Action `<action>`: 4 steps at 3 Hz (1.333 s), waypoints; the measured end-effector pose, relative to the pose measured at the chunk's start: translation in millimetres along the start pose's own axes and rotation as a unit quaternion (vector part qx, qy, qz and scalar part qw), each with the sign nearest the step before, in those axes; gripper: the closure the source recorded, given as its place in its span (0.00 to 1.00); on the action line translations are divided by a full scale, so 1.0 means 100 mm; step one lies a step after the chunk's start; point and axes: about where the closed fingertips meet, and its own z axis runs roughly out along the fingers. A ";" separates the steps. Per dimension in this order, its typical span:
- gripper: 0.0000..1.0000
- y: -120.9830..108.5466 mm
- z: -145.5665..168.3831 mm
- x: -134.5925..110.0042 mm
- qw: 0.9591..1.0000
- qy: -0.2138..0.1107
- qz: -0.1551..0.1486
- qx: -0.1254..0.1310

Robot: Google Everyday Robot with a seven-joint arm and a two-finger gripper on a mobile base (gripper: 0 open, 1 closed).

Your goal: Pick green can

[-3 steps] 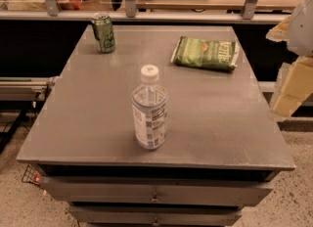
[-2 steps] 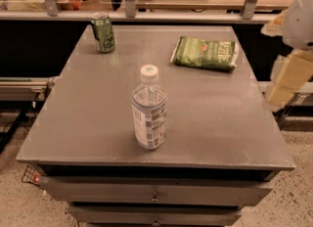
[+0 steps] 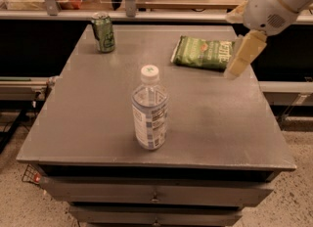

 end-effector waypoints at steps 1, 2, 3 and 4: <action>0.00 -0.27 0.45 -0.41 0.997 -0.065 0.033 0.009; 0.00 -0.27 0.45 -0.41 0.997 -0.065 0.033 0.009; 0.00 -0.31 0.62 -0.55 0.994 -0.094 0.048 0.013; 0.00 -0.42 1.06 -1.02 0.983 -0.167 0.077 0.016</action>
Offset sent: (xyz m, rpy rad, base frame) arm 0.0358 0.0434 -0.0123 0.1235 -0.0063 -0.0188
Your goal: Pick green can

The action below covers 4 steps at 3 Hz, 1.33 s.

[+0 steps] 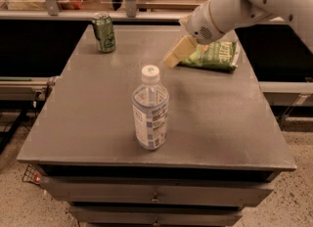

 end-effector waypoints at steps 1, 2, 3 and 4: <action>0.00 -0.14 0.60 -0.51 0.996 -0.090 0.016 0.002; 0.00 -0.32 1.00 -0.95 0.987 -0.155 0.030 0.008; 0.00 -0.39 1.30 -1.19 0.983 -0.180 0.038 0.014; 0.00 -0.45 1.58 -1.28 0.980 -0.191 0.058 0.026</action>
Offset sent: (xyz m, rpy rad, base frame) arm 0.1015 0.1431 0.0272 0.4142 -0.1154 -0.0041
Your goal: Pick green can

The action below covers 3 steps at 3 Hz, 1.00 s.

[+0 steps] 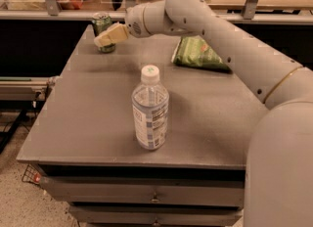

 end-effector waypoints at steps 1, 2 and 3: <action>0.00 -0.08 0.26 0.06 1.000 -0.004 0.023 0.020; 0.15 -0.13 0.46 0.17 0.998 0.002 0.047 0.034; 0.52 -0.09 0.64 0.23 0.995 0.009 0.096 0.026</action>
Offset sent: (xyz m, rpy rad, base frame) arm 0.0490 0.0322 -0.0480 0.0450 0.1067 -0.1619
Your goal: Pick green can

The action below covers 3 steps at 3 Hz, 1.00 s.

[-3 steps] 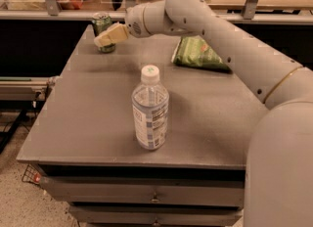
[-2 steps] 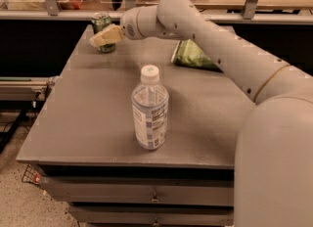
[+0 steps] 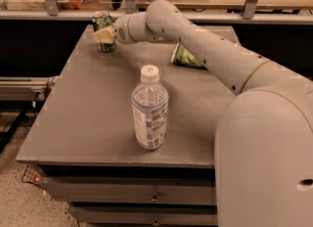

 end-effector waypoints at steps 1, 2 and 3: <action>0.83 0.08 -0.04 -0.05 1.000 -0.003 0.019 -0.009; 1.00 0.08 -0.45 -0.21 1.000 -0.024 0.001 -0.005; 1.00 -0.05 -1.30 -0.33 0.997 -0.065 -0.029 0.029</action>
Offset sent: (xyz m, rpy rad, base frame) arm -0.0421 -0.0738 0.0749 0.0619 -0.0960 -0.0060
